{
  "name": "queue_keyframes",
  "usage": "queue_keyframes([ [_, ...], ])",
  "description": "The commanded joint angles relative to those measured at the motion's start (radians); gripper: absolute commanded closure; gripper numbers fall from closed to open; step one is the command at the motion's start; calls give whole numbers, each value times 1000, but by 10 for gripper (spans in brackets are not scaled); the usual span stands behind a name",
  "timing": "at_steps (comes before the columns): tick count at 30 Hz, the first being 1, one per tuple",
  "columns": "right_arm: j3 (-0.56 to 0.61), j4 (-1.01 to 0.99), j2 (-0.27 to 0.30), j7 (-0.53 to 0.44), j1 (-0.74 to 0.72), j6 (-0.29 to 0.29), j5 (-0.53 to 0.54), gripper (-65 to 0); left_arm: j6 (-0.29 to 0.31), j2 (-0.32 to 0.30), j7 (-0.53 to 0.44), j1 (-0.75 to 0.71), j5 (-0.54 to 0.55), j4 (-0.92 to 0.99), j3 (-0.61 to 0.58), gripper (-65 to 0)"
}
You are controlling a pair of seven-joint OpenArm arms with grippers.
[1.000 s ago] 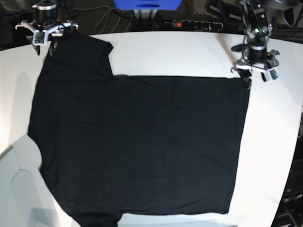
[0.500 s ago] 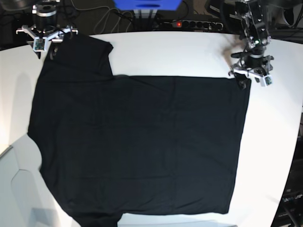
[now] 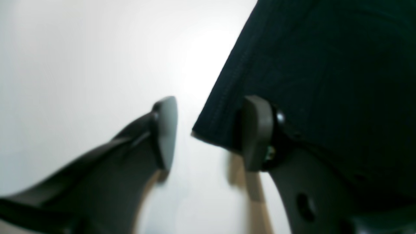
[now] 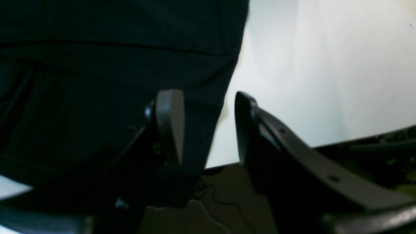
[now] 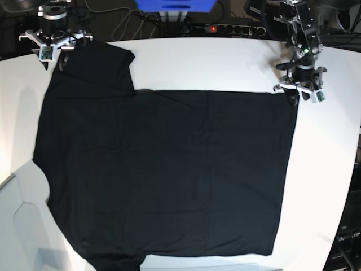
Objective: Fold the T-shirt properly
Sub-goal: 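Lower both grippers to the shoulder corners of the black T-shirt, then close both grippers on the shirt's shoulder corners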
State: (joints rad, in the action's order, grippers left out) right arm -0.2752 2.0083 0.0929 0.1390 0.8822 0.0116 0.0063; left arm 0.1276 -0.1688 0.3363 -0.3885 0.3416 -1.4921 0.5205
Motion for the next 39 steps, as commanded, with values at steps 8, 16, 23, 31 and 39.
queue_keyframes([
  [8, -58, 15, -11, -22, 9, 164, -4, -263, 7, -7, 22, -2, 11, -6, 0, -143],
  [16, -85, 13, -11, -22, -16, 166, -4, -268, 7, -7, 24, -10, 12, -15, 2, -64],
  [23, -85, -54, -6, 57, -82, 166, -6, -268, 7, -7, 25, -10, 12, -15, 10, 0],
  [31, -105, -137, 28, 153, -169, 169, -2, -273, 7, -15, 25, -23, 12, -15, 11, -1],
  [39, -209, -172, 0, 161, -249, 359, -1, -291, 7, -15, 24, -23, 6, -12, 11, -1],
])
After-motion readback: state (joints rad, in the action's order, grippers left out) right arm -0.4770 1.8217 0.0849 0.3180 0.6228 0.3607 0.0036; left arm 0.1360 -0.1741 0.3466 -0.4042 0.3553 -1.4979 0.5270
